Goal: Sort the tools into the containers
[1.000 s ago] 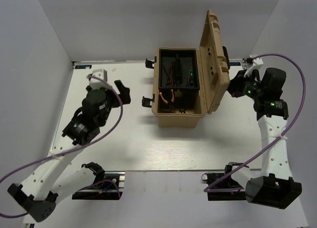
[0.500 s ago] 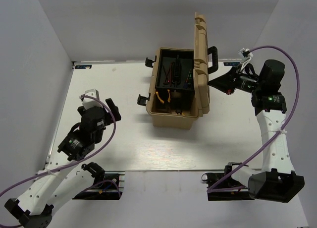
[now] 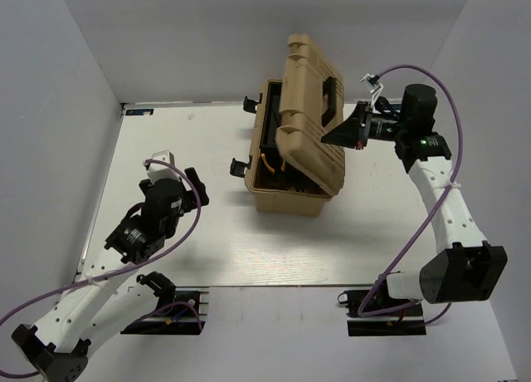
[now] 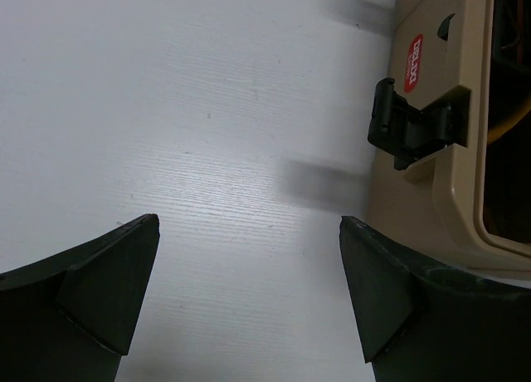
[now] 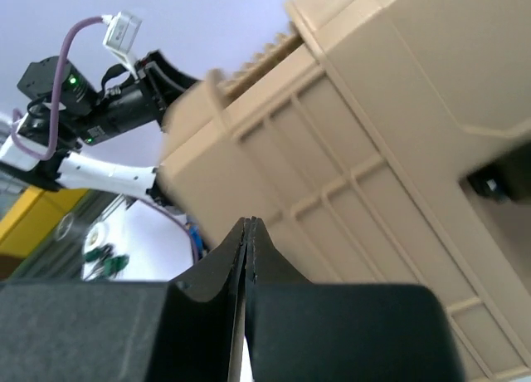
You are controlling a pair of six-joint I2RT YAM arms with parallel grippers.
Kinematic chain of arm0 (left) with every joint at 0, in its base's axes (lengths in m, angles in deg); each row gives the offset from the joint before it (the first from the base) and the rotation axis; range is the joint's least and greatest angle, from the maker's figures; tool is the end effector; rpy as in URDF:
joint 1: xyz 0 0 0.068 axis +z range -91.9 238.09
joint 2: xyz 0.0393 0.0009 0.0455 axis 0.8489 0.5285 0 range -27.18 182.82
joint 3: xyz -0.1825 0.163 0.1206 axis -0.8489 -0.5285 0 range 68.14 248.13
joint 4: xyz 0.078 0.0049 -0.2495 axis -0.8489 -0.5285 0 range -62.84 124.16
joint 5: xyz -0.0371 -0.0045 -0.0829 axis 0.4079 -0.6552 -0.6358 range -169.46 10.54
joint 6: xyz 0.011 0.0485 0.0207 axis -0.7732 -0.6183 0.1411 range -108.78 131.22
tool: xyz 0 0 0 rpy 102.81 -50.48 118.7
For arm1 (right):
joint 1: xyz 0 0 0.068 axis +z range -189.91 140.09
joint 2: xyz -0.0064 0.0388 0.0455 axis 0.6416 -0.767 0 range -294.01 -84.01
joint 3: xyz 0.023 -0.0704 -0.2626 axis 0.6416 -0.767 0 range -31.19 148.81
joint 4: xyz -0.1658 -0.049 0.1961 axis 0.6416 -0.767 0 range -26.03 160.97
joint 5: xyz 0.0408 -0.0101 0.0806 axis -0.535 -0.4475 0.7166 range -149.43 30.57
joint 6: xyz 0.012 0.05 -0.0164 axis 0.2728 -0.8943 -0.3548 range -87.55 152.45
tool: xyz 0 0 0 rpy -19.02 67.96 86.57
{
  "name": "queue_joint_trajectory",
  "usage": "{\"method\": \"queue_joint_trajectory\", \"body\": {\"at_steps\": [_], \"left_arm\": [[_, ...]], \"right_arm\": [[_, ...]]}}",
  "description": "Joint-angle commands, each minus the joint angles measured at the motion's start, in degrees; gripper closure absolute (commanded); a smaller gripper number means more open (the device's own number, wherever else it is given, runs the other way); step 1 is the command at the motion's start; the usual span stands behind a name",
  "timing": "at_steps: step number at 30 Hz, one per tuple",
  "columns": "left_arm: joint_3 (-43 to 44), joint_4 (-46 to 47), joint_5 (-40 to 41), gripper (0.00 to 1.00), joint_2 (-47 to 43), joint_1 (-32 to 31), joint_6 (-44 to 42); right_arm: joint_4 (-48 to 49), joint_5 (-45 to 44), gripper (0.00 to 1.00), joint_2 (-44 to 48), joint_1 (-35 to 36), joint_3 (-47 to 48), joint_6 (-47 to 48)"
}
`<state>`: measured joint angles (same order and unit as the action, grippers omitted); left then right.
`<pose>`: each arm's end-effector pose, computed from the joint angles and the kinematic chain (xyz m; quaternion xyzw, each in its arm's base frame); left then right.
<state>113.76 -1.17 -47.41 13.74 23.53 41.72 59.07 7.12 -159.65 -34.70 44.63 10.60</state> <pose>0.1338 -0.0693 0.3133 -0.1070 0.8393 -0.0537 0.5303 0.2815 0.0585 0.4121 -0.2488 0.6917 0.5372 0.4135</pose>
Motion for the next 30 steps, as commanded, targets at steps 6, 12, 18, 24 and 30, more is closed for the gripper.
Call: {"method": "queue_joint_trajectory", "body": {"at_steps": [6,12,18,24,30], "left_arm": [[-3.0,6.4,-5.6,0.00,6.0,0.2,6.5],[-5.4,17.9,-10.3,0.03,18.3,0.2,9.0],[-0.6,21.4,-10.3,0.04,32.0,-0.3,10.2],[0.0,26.4,-9.3,0.05,36.8,-0.9,12.2],[-2.4,32.2,-15.8,0.05,40.5,-0.9,17.0]], "right_arm": [[-5.8,-1.5,1.00,-1.8,5.1,7.1,6.0],[-18.2,-27.6,1.00,4.0,5.6,9.4,16.2],[-19.4,-61.3,0.94,13.7,5.0,2.9,21.5],[-19.6,-60.2,0.92,19.5,5.0,-3.5,23.0],[-19.9,-60.7,0.92,20.5,4.9,-5.5,23.1]]}}
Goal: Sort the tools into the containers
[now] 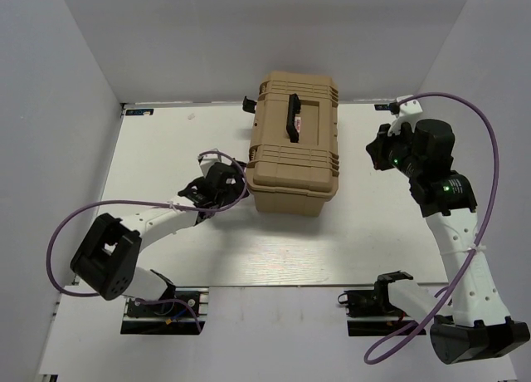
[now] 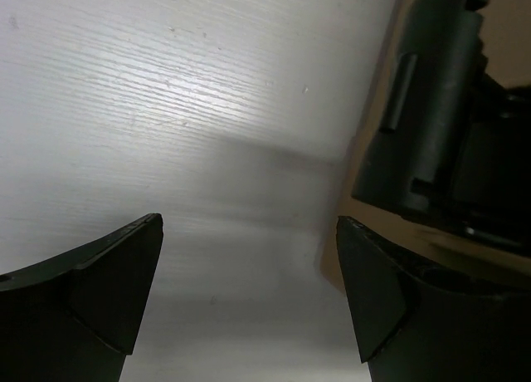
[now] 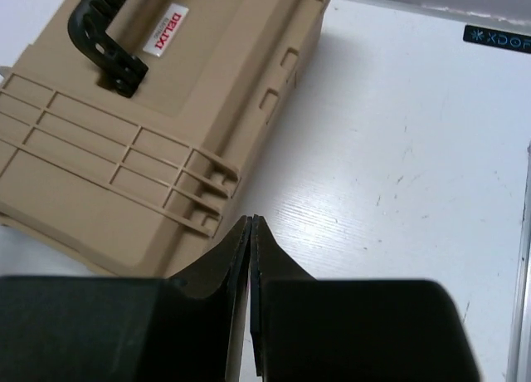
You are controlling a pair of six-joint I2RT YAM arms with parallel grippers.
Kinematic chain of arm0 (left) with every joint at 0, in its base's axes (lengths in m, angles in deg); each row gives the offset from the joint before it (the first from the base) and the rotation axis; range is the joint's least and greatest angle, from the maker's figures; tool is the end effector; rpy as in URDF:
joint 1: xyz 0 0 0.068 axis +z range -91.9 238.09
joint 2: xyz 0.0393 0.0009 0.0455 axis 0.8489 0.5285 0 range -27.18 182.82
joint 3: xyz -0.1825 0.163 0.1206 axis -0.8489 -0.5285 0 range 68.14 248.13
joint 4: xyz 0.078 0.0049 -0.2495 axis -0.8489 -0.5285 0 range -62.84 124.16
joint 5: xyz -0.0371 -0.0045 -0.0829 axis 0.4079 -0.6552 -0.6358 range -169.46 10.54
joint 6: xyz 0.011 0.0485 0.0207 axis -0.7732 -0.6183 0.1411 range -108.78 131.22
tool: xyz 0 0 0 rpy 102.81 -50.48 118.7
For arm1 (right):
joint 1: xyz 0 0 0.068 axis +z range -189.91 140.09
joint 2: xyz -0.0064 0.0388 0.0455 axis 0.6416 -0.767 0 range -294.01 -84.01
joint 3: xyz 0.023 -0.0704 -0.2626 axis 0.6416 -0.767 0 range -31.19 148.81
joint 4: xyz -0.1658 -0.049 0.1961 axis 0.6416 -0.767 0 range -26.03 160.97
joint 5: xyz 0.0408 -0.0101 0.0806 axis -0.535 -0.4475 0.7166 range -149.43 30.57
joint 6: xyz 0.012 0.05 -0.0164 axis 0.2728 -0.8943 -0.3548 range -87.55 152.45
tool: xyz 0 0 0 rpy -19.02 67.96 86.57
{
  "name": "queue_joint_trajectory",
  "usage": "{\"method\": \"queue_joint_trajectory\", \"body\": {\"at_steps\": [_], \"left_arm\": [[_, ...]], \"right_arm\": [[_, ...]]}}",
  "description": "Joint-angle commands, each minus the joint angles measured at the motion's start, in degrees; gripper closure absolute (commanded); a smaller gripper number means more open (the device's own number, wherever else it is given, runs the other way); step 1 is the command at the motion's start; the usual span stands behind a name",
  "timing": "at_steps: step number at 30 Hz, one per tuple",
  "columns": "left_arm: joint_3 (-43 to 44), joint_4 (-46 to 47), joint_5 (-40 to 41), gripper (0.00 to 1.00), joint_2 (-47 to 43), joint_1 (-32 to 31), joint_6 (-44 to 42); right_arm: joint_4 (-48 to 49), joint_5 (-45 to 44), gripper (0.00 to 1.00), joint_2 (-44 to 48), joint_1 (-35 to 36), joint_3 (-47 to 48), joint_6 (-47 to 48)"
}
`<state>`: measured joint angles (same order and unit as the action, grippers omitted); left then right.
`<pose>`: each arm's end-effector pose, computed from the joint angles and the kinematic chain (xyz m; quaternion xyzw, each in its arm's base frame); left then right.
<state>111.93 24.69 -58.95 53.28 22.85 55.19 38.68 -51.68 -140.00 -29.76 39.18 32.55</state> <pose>0.2384 -0.1532 0.1983 -0.1357 0.9051 -0.1070 0.3884 0.1947 0.0397 0.4176 -0.1117 0.8000 0.1058 0.5800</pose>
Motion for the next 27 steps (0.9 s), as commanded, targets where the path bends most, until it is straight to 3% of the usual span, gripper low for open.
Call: {"method": "queue_joint_trajectory", "body": {"at_steps": [1,9,22,27], "left_arm": [[-0.5,8.5,-6.3,0.05,1.0,-0.8,4.3],[-1.9,12.8,-11.9,0.06,2.7,-1.3,7.5],[1.1,12.6,-13.0,0.06,6.1,-3.4,7.5],[0.6,2.6,-7.6,0.06,2.2,-3.4,7.5]], "right_arm": [[0.5,-1.8,0.92,1.0,-0.1,-0.1,1.2],[0.2,-1.3,0.92,1.1,-0.2,-0.2,1.2],[0.2,-1.2,0.92,1.4,-0.5,-0.4,1.3],[0.1,-1.3,0.91,1.6,-0.4,-1.2,1.6]]}}
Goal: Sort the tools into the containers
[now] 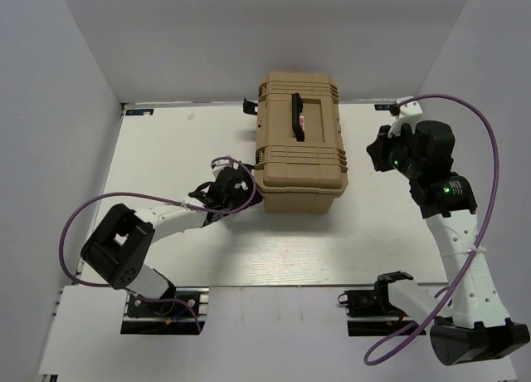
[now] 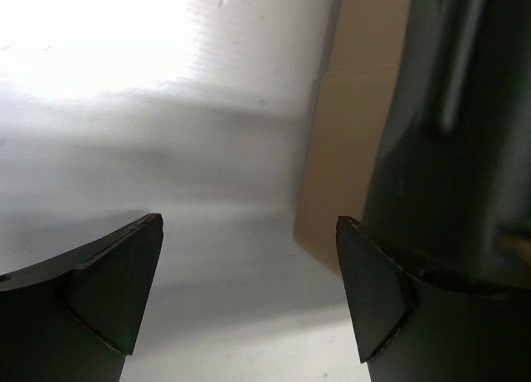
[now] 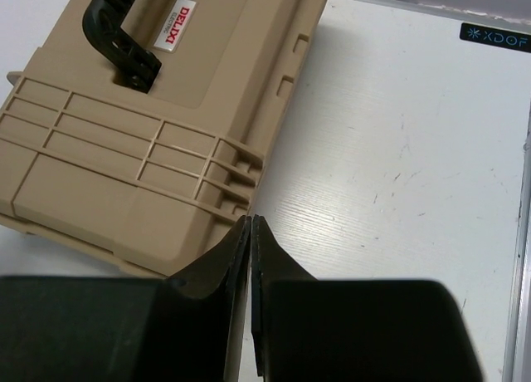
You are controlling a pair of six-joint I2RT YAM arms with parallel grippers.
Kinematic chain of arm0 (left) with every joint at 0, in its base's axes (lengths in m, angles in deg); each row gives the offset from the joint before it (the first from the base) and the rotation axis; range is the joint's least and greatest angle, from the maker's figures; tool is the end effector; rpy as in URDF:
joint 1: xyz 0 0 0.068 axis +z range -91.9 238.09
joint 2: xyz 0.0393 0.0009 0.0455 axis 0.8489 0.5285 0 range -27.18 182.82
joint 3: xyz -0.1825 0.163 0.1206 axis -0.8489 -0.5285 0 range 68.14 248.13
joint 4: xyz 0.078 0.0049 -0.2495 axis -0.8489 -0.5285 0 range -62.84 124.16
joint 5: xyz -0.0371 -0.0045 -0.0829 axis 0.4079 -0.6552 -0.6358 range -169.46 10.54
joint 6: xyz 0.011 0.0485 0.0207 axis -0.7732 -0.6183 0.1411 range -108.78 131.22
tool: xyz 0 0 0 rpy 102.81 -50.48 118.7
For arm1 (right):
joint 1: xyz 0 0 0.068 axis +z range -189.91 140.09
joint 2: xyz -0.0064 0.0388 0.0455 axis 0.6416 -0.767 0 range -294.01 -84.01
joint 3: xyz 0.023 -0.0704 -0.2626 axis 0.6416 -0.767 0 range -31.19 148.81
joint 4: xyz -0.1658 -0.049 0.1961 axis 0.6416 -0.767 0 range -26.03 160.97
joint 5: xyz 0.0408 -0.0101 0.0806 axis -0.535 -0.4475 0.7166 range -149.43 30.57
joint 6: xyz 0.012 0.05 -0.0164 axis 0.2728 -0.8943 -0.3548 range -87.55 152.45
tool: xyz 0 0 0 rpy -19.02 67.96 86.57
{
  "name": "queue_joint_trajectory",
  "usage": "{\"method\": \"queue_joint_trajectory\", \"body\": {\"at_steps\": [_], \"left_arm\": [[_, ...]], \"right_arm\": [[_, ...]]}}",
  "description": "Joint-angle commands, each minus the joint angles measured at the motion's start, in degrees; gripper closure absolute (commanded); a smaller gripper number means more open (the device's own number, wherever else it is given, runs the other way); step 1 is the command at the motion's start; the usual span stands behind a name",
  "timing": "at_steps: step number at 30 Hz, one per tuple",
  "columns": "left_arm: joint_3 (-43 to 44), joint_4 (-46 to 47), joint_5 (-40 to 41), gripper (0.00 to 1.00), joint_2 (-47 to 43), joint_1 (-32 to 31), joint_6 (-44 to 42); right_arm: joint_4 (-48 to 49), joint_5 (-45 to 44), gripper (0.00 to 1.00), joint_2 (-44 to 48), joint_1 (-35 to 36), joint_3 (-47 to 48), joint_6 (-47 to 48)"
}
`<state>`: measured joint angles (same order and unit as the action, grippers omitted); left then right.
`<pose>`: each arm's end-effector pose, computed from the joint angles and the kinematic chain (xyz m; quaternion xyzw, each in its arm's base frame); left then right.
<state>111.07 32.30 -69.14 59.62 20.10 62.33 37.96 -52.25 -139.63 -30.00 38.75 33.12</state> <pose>0.2401 -0.1795 0.1726 -0.1390 0.9126 -0.2038 0.3259 0.1932 0.0382 0.4150 -0.1111 0.8042 0.0976 0.5757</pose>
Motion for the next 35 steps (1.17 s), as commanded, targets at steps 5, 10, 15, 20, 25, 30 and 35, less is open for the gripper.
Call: {"method": "queue_joint_trajectory", "body": {"at_steps": [5,10,15,20,25,30,35], "left_arm": [[-1.6,-16.1,9.9,0.01,-17.9,0.5,0.4],[-2.4,-27.1,15.3,0.01,-29.9,0.5,0.0],[4.2,-27.0,14.6,0.01,-34.9,0.5,-15.7],[12.8,-27.9,5.2,0.01,-34.2,0.5,-35.4],[11.1,-27.4,11.1,0.01,-37.7,0.5,-42.2],[3.8,-22.2,12.4,0.01,-44.3,0.5,-42.8],[1.9,-20.5,13.0,0.01,-47.0,0.5,-43.3]], "right_arm": [[0.8,0.3,0.86,1.6,-0.2,-2.2,1.7],[0.2,1.6,0.70,1.7,-0.3,-3.0,1.7],[-3.9,3.6,0.56,0.7,-0.2,-2.8,4.8],[-4.2,0.5,0.41,2.3,-0.1,-6.6,6.8],[-5.2,-2.4,0.22,6.0,-0.2,-9.2,6.3],[-7.0,-3.7,0.10,9.6,-0.1,-12.1,4.7],[-7.0,-3.4,0.10,12.6,-0.2,-13.8,4.4]]}}
